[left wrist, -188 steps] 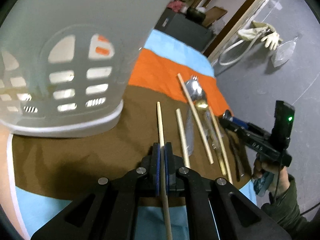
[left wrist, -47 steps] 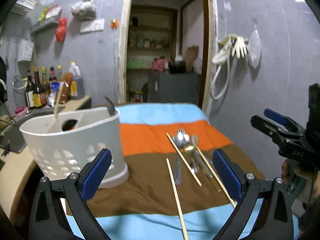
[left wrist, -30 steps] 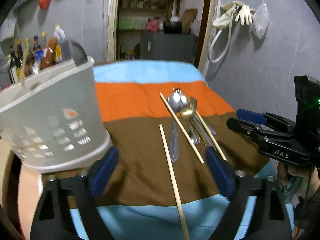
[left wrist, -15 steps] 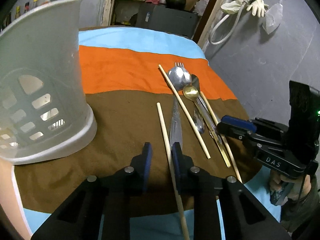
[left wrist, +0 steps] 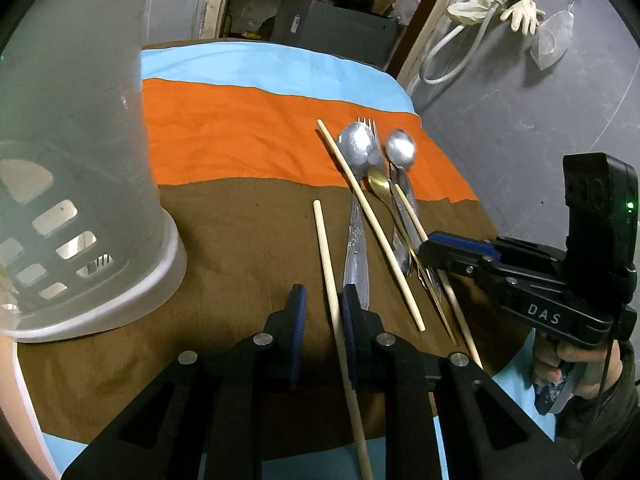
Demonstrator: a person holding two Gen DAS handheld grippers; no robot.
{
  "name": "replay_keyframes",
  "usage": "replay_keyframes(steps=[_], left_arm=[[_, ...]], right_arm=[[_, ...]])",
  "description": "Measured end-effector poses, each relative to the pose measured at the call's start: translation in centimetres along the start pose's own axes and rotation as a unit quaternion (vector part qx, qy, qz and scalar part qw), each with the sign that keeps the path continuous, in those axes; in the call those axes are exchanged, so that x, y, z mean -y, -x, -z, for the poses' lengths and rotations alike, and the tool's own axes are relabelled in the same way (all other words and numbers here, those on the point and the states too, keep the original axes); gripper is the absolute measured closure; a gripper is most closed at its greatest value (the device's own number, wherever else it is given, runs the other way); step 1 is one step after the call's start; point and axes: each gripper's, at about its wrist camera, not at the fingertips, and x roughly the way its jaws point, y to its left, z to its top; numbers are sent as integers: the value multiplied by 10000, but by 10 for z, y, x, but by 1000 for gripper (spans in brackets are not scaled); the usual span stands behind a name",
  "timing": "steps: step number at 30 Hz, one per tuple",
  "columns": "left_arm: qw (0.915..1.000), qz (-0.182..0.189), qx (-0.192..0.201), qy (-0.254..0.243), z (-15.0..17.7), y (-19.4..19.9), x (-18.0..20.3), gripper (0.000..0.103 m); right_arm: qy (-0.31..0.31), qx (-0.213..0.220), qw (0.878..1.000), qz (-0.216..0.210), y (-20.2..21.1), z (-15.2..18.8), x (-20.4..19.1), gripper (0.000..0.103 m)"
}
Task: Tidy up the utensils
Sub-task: 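Lower the left tool onto another wooden chopstick and close it, then lift the chopstick with the left tool and carry it to the caddy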
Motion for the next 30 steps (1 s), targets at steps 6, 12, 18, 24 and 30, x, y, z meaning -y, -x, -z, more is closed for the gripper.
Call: replay_keyframes(steps=[6, 12, 18, 24, 30], left_arm=[[9997, 106, 198, 93, 6, 9, -1, 101], [9981, 322, 512, 89, 14, 32, 0, 101], [9914, 597, 1162, 95, 23, 62, 0, 101], [9711, 866, 2223, 37, 31, 98, 3, 101], [9451, 850, 3155, 22, 27, 140, -5, 101]], right_arm=[[-148, 19, 9999, -68, 3, 1, 1, 99], [-331, 139, 9993, -135, 13, 10, 6, 100], [-374, 689, 9967, -217, 40, 18, 2, 100], [-125, 1760, 9837, -338, 74, 22, -18, 100], [227, 2810, 9573, -633, 99, 7, -50, 100]])
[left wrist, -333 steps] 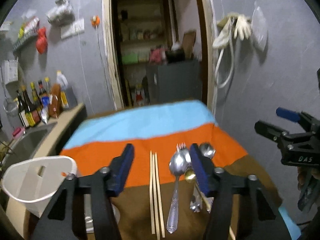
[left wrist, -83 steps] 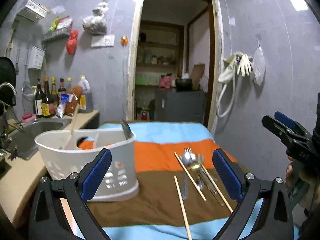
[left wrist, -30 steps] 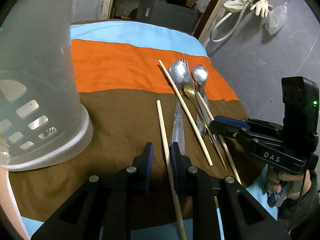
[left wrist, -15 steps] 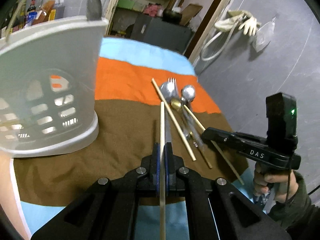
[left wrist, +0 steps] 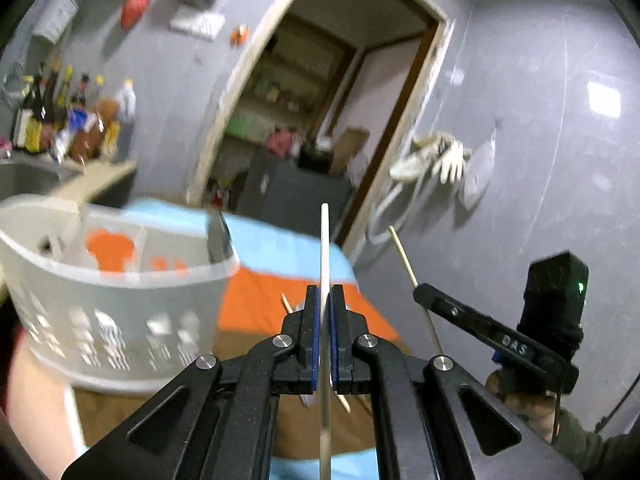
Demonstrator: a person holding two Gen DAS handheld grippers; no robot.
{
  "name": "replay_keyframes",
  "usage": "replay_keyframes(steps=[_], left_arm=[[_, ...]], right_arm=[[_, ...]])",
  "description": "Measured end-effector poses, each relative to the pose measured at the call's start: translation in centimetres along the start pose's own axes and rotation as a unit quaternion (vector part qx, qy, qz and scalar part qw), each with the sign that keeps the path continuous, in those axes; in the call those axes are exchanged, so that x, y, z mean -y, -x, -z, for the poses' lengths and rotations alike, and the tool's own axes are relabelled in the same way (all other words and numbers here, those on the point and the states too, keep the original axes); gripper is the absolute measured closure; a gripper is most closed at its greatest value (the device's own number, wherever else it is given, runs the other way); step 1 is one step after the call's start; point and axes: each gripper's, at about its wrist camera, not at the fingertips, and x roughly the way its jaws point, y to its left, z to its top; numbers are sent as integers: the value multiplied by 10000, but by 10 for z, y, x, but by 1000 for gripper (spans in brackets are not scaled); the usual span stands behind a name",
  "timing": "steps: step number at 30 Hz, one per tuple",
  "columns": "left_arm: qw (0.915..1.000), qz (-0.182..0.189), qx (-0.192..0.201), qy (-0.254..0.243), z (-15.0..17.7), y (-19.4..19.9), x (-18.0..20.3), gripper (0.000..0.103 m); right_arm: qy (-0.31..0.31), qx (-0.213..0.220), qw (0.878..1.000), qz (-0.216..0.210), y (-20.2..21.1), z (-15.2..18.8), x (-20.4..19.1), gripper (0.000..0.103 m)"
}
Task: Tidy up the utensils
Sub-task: 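Lift the chopstick with the left tool and carry it to the caddy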
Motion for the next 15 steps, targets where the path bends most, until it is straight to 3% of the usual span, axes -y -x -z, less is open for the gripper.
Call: replay_keyframes(steps=[7, 15], left_arm=[[9954, -327, 900, 80, -45, 33, -30, 101], [9835, -420, 1698, 452, -85, 56, -103, 101]], right_arm=[[1, 644, 9955, -694, -30, -36, -38, 100], [-519, 1123, 9810, -1494, -85, -69, -75, 100]])
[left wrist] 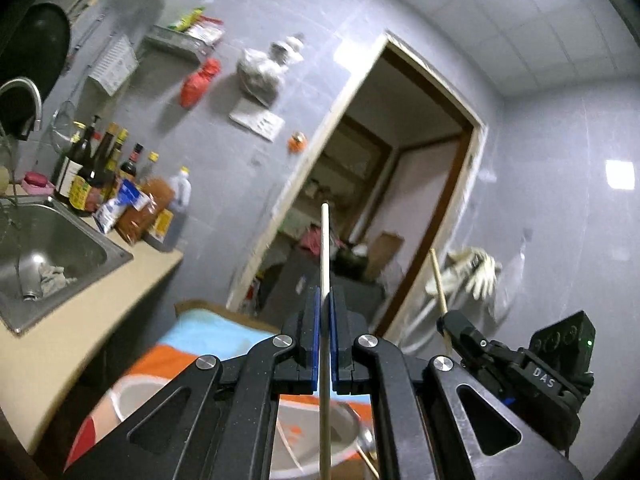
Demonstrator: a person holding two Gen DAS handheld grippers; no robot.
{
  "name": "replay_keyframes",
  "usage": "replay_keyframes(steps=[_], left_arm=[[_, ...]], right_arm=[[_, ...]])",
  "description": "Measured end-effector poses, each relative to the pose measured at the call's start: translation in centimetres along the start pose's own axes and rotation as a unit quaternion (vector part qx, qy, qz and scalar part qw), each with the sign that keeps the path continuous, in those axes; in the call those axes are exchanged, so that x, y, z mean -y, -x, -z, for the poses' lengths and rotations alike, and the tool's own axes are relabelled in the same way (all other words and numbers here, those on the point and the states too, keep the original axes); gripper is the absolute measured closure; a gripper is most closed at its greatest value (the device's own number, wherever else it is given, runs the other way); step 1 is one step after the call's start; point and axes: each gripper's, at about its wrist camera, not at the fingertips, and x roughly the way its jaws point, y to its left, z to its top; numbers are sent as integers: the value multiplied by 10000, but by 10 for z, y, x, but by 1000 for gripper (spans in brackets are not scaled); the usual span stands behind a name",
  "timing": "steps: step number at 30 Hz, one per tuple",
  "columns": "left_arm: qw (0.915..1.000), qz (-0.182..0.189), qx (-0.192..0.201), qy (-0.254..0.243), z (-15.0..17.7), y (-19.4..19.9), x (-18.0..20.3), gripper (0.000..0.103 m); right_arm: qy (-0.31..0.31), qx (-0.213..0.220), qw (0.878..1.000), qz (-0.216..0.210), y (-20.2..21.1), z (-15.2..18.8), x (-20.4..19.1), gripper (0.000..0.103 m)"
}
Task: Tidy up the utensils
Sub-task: 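Lift the chopstick with the left tool and carry it to the caddy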
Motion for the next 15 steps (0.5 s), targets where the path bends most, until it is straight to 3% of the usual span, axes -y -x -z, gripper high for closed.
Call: replay_keyframes(steps=[6, 15], left_arm=[[9986, -202, 489, 90, -17, -2, -37, 101], [9896, -973, 1024, 273, -7, 0, -70, 101]], right_arm=[[137, 483, 9987, 28, -37, 4, -17, 100], [932, 992, 9869, 870, -59, 33, -33, 100]])
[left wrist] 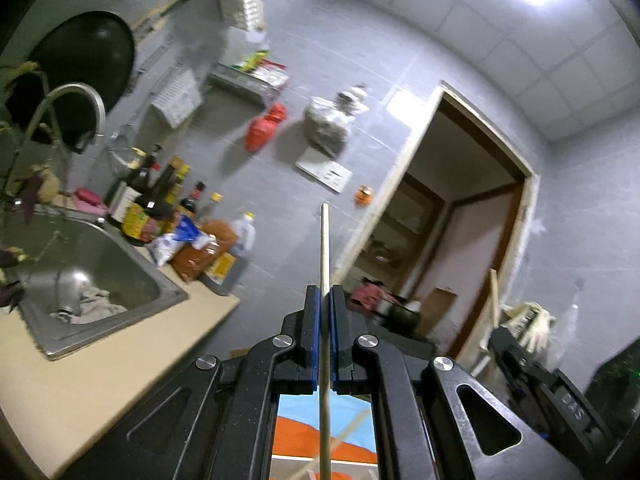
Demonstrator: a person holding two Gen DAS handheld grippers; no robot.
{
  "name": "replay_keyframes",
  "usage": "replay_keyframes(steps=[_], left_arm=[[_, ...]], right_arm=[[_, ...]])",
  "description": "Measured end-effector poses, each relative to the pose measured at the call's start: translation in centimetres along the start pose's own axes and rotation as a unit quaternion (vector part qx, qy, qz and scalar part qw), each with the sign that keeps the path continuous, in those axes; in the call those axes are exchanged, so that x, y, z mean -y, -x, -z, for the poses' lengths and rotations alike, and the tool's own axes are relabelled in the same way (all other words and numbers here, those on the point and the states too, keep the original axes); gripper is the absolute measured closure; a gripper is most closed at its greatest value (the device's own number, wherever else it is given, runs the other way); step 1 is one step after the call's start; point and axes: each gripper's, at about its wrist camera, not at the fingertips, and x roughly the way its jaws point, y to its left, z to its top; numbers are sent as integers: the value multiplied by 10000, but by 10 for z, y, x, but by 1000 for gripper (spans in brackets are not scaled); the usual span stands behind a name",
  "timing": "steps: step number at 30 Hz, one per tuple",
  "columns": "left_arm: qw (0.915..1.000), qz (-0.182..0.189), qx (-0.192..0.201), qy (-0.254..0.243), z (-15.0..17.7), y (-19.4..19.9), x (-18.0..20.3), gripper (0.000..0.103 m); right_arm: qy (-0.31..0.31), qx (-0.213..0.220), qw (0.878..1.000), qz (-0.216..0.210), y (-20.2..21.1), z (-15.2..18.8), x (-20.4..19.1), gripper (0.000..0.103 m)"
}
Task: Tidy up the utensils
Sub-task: 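Lift the chopstick with the left tool and carry it to the caddy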
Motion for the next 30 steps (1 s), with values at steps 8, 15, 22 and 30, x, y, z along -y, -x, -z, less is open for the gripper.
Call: replay_keyframes(steps=[8, 15, 22, 30], left_arm=[[9981, -486, 377, 37, 13, 6, -12, 101], [9958, -505, 608, -455, 23, 10, 4, 101], [9911, -507, 651, -1043, 41, 11, 18, 101], [9883, -392, 471, -1396, 57, 12, 25, 101]], right_arm=[[681, 161, 9963, 491, -6, 24, -15, 100], [930, 110, 9937, 618, -8, 40, -14, 100], [1078, 97, 9919, 664, -5, 47, -14, 100], [1125, 28, 9912, 698, -1, 52, -11, 100]])
